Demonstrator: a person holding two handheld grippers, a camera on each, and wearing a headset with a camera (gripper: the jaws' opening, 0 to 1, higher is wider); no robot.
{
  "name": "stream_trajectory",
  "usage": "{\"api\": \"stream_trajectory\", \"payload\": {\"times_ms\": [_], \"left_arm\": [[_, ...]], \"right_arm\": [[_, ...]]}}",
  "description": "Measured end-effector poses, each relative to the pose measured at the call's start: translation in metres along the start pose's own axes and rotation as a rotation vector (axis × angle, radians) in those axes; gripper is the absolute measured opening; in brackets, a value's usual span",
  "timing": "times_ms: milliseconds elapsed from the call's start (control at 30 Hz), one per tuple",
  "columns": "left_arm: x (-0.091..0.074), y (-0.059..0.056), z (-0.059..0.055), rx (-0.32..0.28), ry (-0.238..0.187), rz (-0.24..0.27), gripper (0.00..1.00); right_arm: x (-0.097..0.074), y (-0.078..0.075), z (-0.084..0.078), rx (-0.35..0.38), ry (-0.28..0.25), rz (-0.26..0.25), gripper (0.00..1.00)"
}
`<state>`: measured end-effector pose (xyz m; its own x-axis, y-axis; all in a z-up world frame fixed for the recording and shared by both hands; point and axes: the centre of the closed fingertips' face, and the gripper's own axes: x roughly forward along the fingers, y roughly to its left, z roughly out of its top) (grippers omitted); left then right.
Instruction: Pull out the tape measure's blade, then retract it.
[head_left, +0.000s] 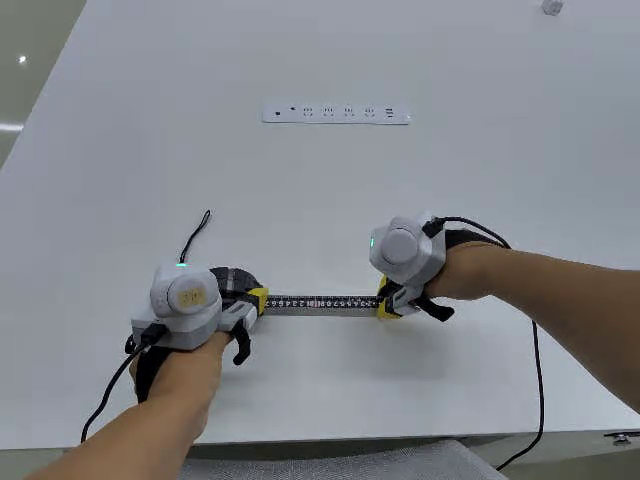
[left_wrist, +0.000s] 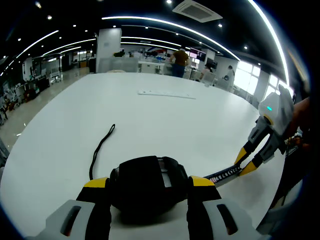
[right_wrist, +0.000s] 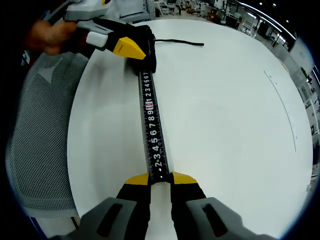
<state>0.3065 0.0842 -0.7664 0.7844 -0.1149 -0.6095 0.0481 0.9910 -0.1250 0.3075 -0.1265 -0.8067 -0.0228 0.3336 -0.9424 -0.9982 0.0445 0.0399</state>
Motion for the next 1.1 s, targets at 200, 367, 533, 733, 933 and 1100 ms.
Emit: {"api": "stream_trajectory", "payload": {"times_ms": [200,367,533,733,933,1100], "left_arm": [[0.0,0.0,0.0,0.0,0.0,-0.001,0.58],[0.0,0.0,0.0,0.001,0.0,-0.001,0.58],[0.0,0.0,0.0,0.001,-0.001,-0.002,0.58],[0.001,0.0,0.0,0.004,-0.001,0.0,0.58],[0.001,0.0,0.0,0.003,-0.001,-0.001,0.58],[0.001,0.0,0.0,0.002,-0.001,-0.002,0.58]], "right_arm": [[0.001,0.0,0.002,0.0,0.0,0.0,0.14],[0.002,0.001,0.004,0.006,-0.003,0.001,0.14],[0.003,0.001,0.006,0.008,-0.006,0.002,0.14],[0.004,0.001,0.009,0.004,-0.005,0.003,0.14],[0.006,0.001,0.011,0.002,-0.005,0.004,0.14],[0.007,0.001,0.013,0.0,-0.006,0.006,0.14]]}}
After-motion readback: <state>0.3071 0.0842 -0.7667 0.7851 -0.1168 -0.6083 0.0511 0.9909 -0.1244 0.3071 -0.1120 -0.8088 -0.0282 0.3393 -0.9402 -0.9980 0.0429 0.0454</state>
